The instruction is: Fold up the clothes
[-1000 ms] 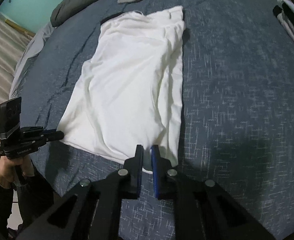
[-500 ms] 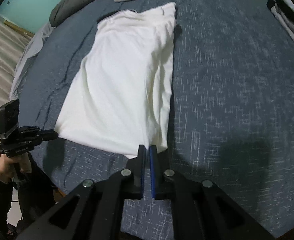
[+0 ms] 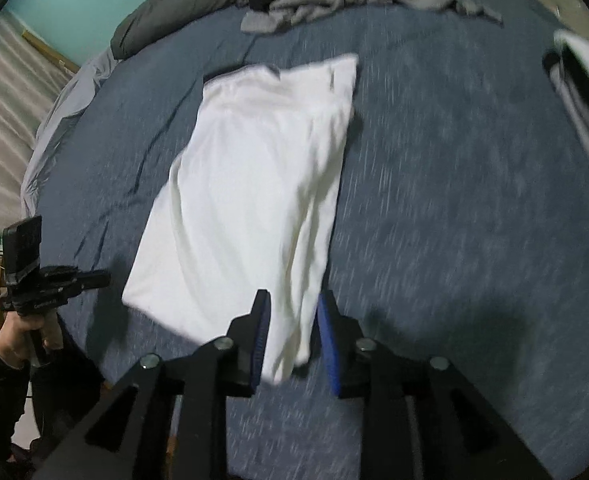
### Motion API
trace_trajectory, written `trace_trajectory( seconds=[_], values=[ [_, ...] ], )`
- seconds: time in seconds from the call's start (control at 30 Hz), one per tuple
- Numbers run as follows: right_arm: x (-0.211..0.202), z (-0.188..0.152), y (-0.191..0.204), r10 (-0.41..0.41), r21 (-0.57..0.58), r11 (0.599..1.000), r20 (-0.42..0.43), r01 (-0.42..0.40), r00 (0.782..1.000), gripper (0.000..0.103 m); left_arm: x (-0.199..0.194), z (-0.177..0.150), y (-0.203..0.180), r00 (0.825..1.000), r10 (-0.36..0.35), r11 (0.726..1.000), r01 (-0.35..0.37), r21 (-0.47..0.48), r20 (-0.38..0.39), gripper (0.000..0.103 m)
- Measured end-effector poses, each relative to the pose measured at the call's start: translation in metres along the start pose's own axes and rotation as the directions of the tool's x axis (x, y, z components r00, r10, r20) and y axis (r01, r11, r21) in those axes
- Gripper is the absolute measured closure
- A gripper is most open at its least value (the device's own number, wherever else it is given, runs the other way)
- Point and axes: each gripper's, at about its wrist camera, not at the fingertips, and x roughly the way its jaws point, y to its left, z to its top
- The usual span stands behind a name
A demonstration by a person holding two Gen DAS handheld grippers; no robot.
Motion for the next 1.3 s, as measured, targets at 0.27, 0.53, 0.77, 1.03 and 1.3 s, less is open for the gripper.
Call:
trace_trajectory(
  seconds=[0.27,0.53,0.77,1.03,1.3],
  values=[
    [0.009,0.087,0.016,-0.033,-0.059,0.997,0.125,0.041,0.992,0.078,0.013,0.028,0.010,0.999,0.008,1.000,-0.008,0.001,0.043,0.099],
    [0.059,0.163,0.050,-0.081,-0.151,0.983,0.127,0.100,0.989,0.073,0.030,0.045,0.023,0.998,-0.018,1.000,0.018,0.010,0.063,0.099],
    [0.106,0.215,0.100,-0.110,-0.271,0.953,0.104,0.135,0.988,0.066,0.029,0.053,0.053,0.994,-0.021,0.998,0.027,-0.051,0.110,0.099],
    [0.158,0.239,0.147,-0.143,-0.326,0.933,0.054,0.153,0.988,0.063,0.018,0.058,0.071,0.990,-0.011,0.996,0.023,-0.088,0.139,0.099],
    [0.195,0.249,0.160,-0.223,-0.338,0.916,0.025,0.218,0.974,0.063,0.015,0.058,0.068,0.989,-0.020,0.996,0.032,-0.079,0.144,0.099]
  ],
)
